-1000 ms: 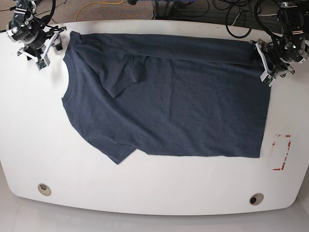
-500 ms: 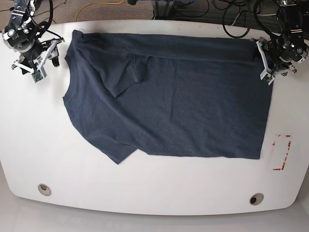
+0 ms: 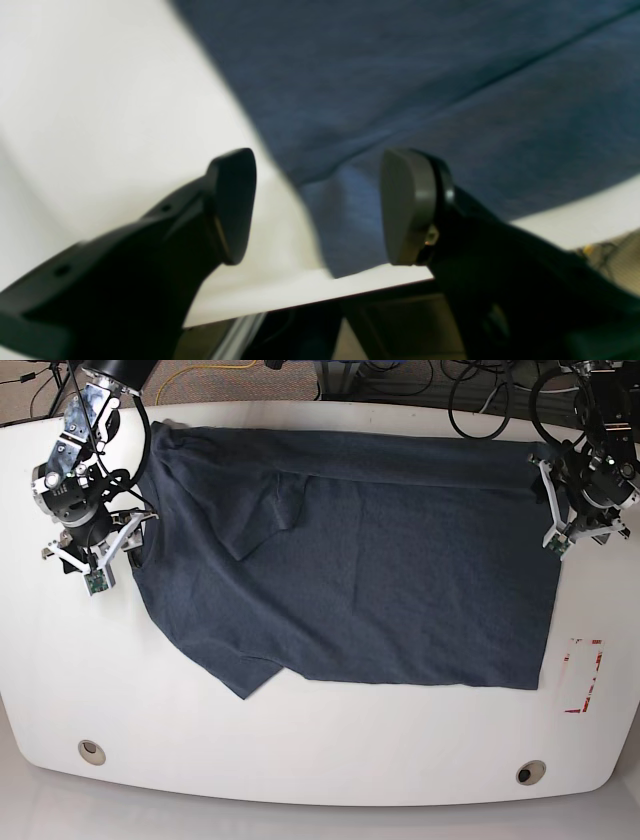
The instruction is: Layout the t-shirt on the table in an organized manner, then fold the t-shirt properly
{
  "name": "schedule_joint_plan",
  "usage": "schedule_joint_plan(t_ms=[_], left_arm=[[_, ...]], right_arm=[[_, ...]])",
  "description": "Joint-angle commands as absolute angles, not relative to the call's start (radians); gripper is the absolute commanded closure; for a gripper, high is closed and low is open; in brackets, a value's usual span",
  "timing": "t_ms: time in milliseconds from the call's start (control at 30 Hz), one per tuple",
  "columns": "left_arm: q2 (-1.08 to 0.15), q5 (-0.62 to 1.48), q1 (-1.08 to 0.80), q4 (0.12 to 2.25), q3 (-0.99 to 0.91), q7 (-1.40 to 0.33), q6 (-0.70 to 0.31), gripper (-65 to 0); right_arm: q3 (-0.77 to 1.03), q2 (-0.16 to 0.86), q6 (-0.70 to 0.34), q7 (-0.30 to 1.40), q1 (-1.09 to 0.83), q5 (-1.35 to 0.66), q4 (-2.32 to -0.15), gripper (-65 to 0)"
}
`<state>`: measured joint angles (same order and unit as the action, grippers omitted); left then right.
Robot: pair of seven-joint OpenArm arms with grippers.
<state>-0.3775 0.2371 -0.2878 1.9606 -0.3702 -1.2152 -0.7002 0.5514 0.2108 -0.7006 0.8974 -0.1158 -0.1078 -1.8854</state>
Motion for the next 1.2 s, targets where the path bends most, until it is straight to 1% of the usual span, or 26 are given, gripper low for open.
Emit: schedule_joint_plan(t_ms=[0,200,300,500,600,833,933,1033,1167], left_arm=[[-0.387,0.239,-0.269,1.983,-0.432,-1.216,-0.698,-36.7],[-0.334,0.228,-0.162,1.975,-0.524,-1.214,-0.698,-36.7],[-0.314,0.223,-0.082,1.954,-0.53,-1.214,-0.698,-36.7],[-0.282,0.15,0.068,1.891,-0.527,-1.213,-0.698,-36.7],[-0.272,0.111,0.165,1.827,-0.527,-1.213,-0.698,-36.7],[-0.271,0.054,0.332,1.67,-0.533,-1.196,-0.698,-36.7],[-0.271,0.044,0.346,1.647,-0.533,-1.148,-0.698,-36.7],[-0.271,0.044,0.346,1.646,-0.53,-1.113,-0.698,-36.7],[-0.272,0.044,0.344,1.646,-0.532,-1.113,-0.698,-36.7]], right_arm=[[0.547,0.209,-0.698,0.885,-0.082,-0.099,-1.868,-34.4],[0.539,0.189,-0.698,0.883,0.018,-0.099,-1.764,-34.4],[0.541,0.185,-0.698,0.883,0.082,-0.093,-1.698,-34.4],[0.539,0.186,-0.698,0.878,0.209,-0.093,-1.55,-34.4],[0.539,0.196,-0.698,0.869,0.289,-0.091,-1.438,-34.4],[0.503,0.231,-0.698,0.708,0.409,-0.077,-1.17,-34.4],[0.483,0.255,-0.698,0.633,0.444,-0.045,-1.063,-34.4],[0.479,0.259,-0.698,0.565,0.473,-0.024,-0.955,-34.4],[0.479,0.265,-0.698,0.478,0.499,-0.008,-0.825,-34.4]])
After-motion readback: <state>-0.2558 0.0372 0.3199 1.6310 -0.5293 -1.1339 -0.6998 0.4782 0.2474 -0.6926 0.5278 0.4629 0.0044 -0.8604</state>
